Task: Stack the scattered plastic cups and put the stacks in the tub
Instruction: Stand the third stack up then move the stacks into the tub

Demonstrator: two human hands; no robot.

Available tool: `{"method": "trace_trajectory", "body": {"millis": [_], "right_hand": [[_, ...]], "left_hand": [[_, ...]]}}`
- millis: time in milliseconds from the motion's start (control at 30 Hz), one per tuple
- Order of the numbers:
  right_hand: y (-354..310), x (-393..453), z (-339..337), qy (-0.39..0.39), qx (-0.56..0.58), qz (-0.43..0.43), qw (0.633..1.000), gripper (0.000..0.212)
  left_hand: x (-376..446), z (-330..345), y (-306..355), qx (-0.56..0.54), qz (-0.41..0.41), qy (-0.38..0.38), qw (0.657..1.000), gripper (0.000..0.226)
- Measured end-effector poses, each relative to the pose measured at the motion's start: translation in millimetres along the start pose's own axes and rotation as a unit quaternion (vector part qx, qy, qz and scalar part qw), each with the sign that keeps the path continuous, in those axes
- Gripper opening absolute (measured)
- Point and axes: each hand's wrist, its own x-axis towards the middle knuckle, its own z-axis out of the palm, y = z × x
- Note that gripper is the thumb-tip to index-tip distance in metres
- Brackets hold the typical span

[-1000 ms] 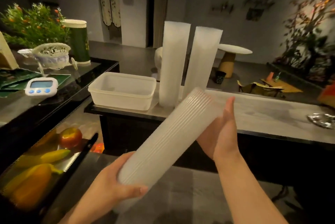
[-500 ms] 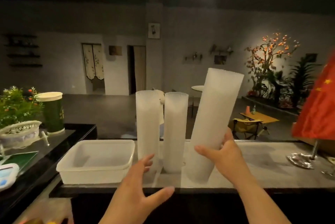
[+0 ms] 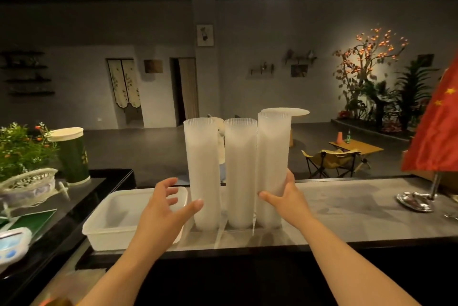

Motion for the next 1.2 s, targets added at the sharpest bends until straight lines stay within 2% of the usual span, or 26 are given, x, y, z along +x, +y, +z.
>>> {"method": "trace_trajectory", "body": {"millis": [133, 200, 267, 333, 467, 533, 667, 767, 967, 1067, 1200], "right_hand": [[-5.4, -3.3, -3.2, -0.026, 0.008, 0.022, 0.999, 0.11], [-4.5, -11.8, -5.0, -0.005, 0.025, 0.037, 0.999, 0.118], [-1.3, -26.8, -5.3, 0.057, 0.048, 0.044, 0.996, 0.11], [2.2, -45.7, -4.4, 0.109, 0.078, 0.049, 0.99, 0.094], [12.2, -79.9, 3.3, 0.126, 0.113, 0.059, 0.984, 0.078], [16.2, -90.0, 4.9, 0.123, 0.111, 0.057, 0.984, 0.076], [19.6, -91.8, 0.1, 0.125, 0.076, 0.058, 0.988, 0.073], [18.0, -88.6, -1.5, 0.131, 0.065, 0.063, 0.987, 0.07], [9.3, -76.2, 3.5, 0.119, 0.037, 0.065, 0.99, 0.073], [2.9, -63.3, -0.4, 0.112, 0.035, 0.055, 0.992, 0.082], [-1.0, -46.8, -4.6, 0.106, 0.04, 0.034, 0.993, 0.084]], "left_hand": [[20.4, 10.1, 4.4, 0.001, -0.023, -0.021, 1.0, 0.1], [31.1, 15.6, 9.7, 0.009, -0.038, -0.026, 0.999, 0.109], [40.9, 20.3, 16.2, 0.019, -0.039, -0.024, 0.999, 0.117], [50.3, 24.3, 23.2, 0.012, -0.03, -0.015, 0.999, 0.121], [72.0, 28.6, 30.0, -0.024, -0.023, -0.013, 0.999, 0.128], [77.1, 29.0, 30.5, -0.028, -0.016, -0.013, 0.999, 0.124], [78.7, 30.7, 30.5, -0.011, 0.012, 0.004, 1.0, 0.099], [80.0, 21.3, 37.6, -0.034, 0.033, 0.03, 0.998, 0.091], [79.4, -56.7, 88.7, -0.12, 0.142, 0.117, 0.975, 0.078], [84.2, -92.7, 88.1, -0.053, 0.157, 0.152, 0.974, 0.081], [99.0, -113.5, 38.3, 0.055, 0.079, 0.159, 0.983, 0.093]]}}
